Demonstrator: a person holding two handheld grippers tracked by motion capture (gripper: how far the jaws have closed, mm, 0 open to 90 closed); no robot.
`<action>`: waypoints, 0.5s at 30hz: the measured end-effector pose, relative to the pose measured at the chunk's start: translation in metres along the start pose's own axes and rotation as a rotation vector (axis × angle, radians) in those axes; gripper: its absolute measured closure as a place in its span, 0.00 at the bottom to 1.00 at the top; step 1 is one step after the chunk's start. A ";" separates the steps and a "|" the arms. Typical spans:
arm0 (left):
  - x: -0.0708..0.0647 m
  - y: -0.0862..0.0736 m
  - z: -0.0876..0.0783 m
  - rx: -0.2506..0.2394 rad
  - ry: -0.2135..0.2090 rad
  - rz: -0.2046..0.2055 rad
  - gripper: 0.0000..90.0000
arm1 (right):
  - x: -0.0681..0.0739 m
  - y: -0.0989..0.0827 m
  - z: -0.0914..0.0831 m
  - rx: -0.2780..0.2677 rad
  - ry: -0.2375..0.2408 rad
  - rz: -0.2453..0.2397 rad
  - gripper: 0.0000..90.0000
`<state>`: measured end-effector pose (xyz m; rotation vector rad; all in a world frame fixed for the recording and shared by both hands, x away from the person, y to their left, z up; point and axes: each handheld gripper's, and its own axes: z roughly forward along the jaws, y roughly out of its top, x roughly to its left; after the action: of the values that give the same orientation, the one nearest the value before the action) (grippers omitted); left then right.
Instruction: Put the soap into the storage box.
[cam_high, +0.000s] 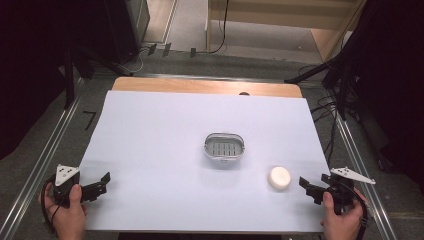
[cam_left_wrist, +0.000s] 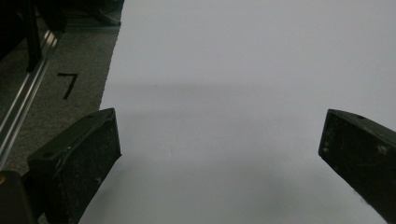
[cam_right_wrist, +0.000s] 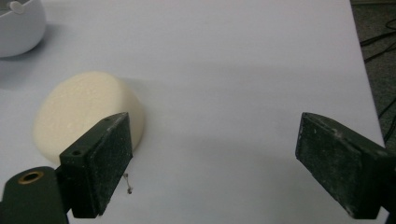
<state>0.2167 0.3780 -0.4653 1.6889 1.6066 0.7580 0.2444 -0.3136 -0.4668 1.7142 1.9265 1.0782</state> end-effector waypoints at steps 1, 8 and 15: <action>0.000 0.000 0.000 0.000 0.001 0.000 0.00 | 0.002 0.000 0.000 0.001 0.006 -0.002 0.13; -0.001 0.000 0.000 0.000 0.003 0.008 0.00 | 0.014 0.002 0.001 0.003 0.029 -0.021 0.13; -0.002 0.000 0.000 0.001 0.007 0.011 0.00 | 0.024 0.002 0.005 0.017 0.046 -0.036 0.13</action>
<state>0.2170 0.3764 -0.4655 1.6988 1.6039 0.7695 0.2438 -0.2894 -0.4631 1.6708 1.9919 1.1009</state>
